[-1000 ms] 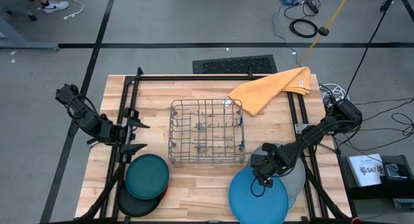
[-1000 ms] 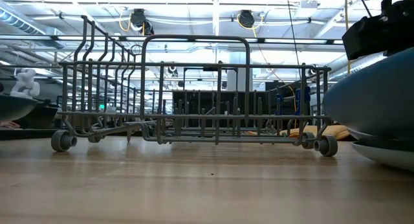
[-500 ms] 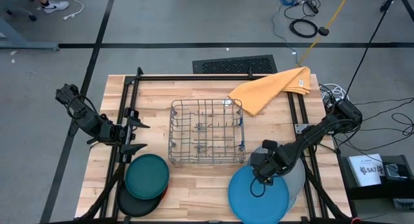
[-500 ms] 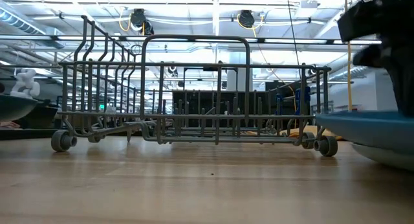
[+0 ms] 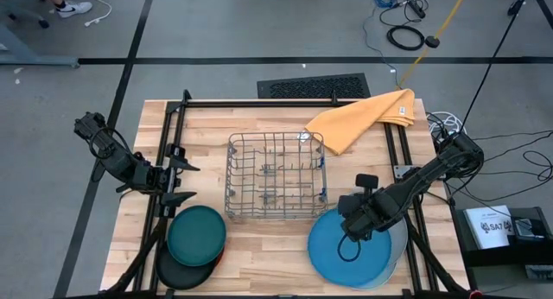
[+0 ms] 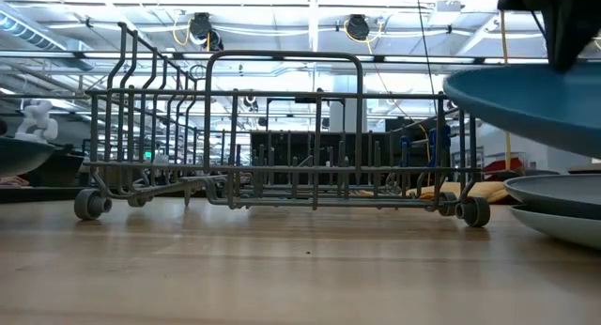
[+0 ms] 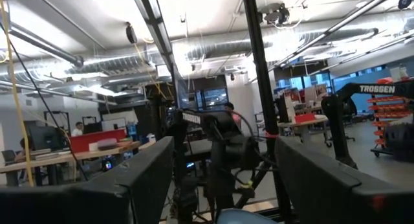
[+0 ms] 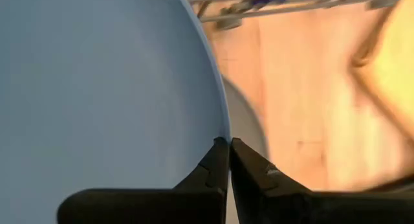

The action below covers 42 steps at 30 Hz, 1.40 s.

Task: Sort dishes
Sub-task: Put the blue plate into the green dish rack

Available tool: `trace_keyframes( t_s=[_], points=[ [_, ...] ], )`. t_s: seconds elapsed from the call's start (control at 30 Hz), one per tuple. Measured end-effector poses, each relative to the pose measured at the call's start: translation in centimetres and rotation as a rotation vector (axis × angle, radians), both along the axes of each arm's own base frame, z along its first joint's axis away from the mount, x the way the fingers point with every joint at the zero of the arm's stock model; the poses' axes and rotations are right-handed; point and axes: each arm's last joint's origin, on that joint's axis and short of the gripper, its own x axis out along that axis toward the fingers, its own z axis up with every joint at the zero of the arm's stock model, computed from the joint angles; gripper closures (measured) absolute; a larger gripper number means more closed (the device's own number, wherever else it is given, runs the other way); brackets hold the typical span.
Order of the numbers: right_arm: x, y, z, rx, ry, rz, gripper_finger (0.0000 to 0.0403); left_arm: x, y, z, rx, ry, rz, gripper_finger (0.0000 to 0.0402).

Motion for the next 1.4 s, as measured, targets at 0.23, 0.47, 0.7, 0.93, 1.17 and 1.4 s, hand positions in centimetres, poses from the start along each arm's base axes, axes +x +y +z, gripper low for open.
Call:
trace_keyframes(
  t_s=[0.23,0.47,0.7,0.93,1.17,1.4],
  points=[
    [-0.3,-0.4,3.2,-0.059,-0.024,0.003,0.0403,0.0,0.0,0.0,0.0,0.0,0.0,0.0132],
    [-0.1,-0.5,5.2,-0.099,-0.106,0.036,0.0403,0.1,0.0,-0.2,0.003,0.032,0.037,0.0132],
    [0.1,-0.6,6.7,-0.134,-0.182,0.056,0.0403,0.3,0.0,-0.6,0.01,0.072,0.074,0.0132],
    [0.3,-0.7,8.6,-0.187,-0.275,0.091,0.0403,0.3,0.0,-0.7,0.001,0.087,0.066,0.0132],
    [0.6,-0.9,11.4,-0.25,-0.418,0.131,0.0403,0.3,0.0,-0.7,-0.001,0.086,0.065,0.0132],
    [0.9,-1.0,14.2,-0.34,-0.569,0.185,0.0402,0.3,0.0,-0.7,-0.002,0.085,0.066,0.0132]
  ],
)
